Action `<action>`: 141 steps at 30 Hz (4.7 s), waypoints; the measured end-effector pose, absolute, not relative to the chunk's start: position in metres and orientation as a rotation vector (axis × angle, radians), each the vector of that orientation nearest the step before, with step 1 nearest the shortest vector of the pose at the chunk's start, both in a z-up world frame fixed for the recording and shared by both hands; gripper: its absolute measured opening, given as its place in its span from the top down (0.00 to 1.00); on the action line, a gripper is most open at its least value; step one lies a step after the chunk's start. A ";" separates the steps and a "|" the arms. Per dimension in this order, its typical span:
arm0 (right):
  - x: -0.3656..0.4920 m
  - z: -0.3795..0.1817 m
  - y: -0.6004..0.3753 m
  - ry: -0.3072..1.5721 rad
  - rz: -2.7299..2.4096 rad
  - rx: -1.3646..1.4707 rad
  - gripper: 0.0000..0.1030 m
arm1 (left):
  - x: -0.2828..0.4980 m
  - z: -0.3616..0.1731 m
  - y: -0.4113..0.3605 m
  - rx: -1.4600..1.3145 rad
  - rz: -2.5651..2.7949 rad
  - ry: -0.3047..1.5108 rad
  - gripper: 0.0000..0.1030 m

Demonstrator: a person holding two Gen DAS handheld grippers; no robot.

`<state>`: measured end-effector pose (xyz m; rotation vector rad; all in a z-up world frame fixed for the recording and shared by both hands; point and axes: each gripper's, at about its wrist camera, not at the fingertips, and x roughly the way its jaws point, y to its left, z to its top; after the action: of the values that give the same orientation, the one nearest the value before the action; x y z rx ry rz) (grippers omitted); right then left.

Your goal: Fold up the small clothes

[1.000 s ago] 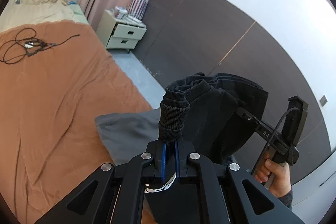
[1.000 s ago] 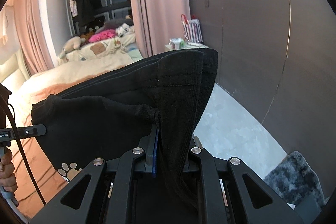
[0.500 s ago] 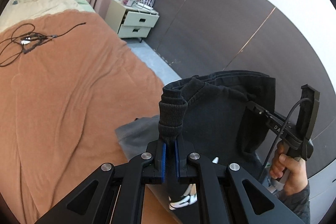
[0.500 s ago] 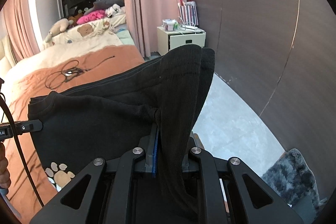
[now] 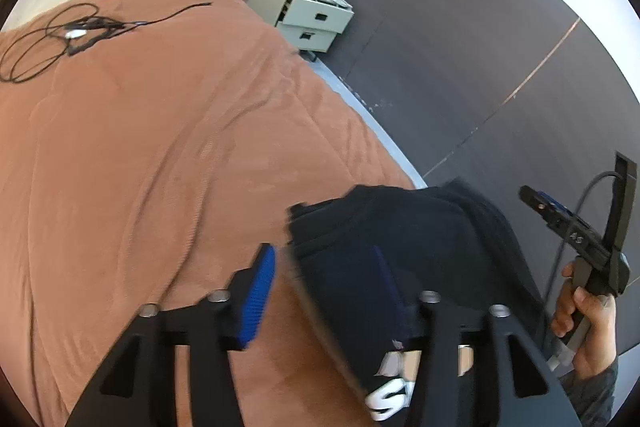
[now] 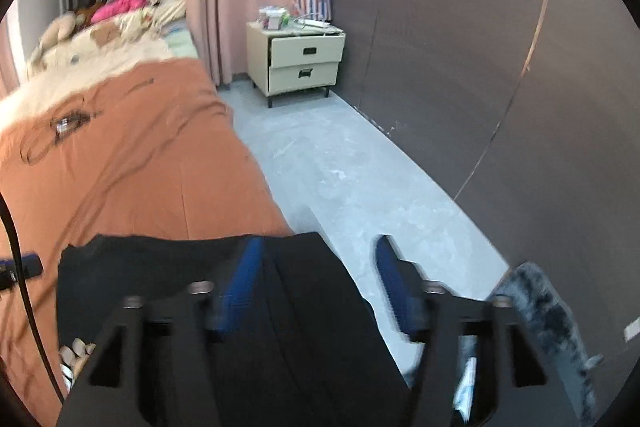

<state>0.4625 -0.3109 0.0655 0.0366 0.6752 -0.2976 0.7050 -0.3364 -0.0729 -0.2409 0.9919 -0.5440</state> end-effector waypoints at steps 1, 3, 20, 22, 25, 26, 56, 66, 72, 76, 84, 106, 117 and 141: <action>0.460 0.068 -0.312 0.673 -0.288 0.042 0.40 | 0.705 -0.073 -0.333 -0.241 -0.539 0.993 0.46; 0.456 0.071 -0.313 0.687 -0.270 0.046 0.40 | 0.704 -0.073 -0.326 -0.252 -0.538 1.001 0.46; 0.376 0.113 -0.340 0.733 -0.223 0.152 0.18 | 0.635 -0.019 -0.299 -0.175 -0.565 0.964 0.14; 0.366 0.120 -0.342 0.733 -0.225 0.166 0.06 | 0.627 -0.011 -0.296 -0.171 -0.570 0.954 0.02; 0.346 0.128 -0.341 0.730 -0.250 0.182 0.00 | 0.610 0.004 -0.291 -0.155 -0.561 0.931 0.00; 0.341 0.129 -0.339 0.726 -0.242 0.187 0.00 | 0.605 0.007 -0.290 -0.148 -0.562 0.931 0.00; 0.171 0.169 -0.250 0.601 -0.200 0.141 0.00 | 0.407 0.133 -0.197 -0.099 -0.562 0.724 0.00; 0.124 0.171 -0.221 0.559 -0.156 0.107 0.00 | 0.329 0.157 -0.160 -0.090 -0.541 0.639 0.00; 0.091 0.163 -0.207 0.529 -0.131 0.100 0.00 | 0.291 0.162 -0.134 -0.105 -0.513 0.599 0.00; 0.069 0.153 -0.199 0.508 -0.112 0.105 0.00 | 0.262 0.161 -0.115 -0.105 -0.489 0.565 0.00; 0.024 0.121 -0.189 0.468 -0.090 0.132 0.00 | 0.214 0.144 -0.085 -0.058 -0.436 0.523 0.00; -0.035 0.048 -0.131 0.409 0.007 0.057 0.00 | 0.093 0.099 -0.039 -0.067 -0.272 0.436 0.00; -0.048 0.020 -0.126 0.410 -0.001 0.045 0.00 | 0.059 0.079 -0.038 -0.054 -0.248 0.392 0.00; -0.057 0.006 -0.103 0.433 -0.014 0.033 0.00 | 0.046 0.054 -0.038 -0.067 -0.217 0.408 0.00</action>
<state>-0.0573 -0.1031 0.0057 0.0329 0.4334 -0.0143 0.0462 -0.0376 0.0543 -0.0669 0.4076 -0.2169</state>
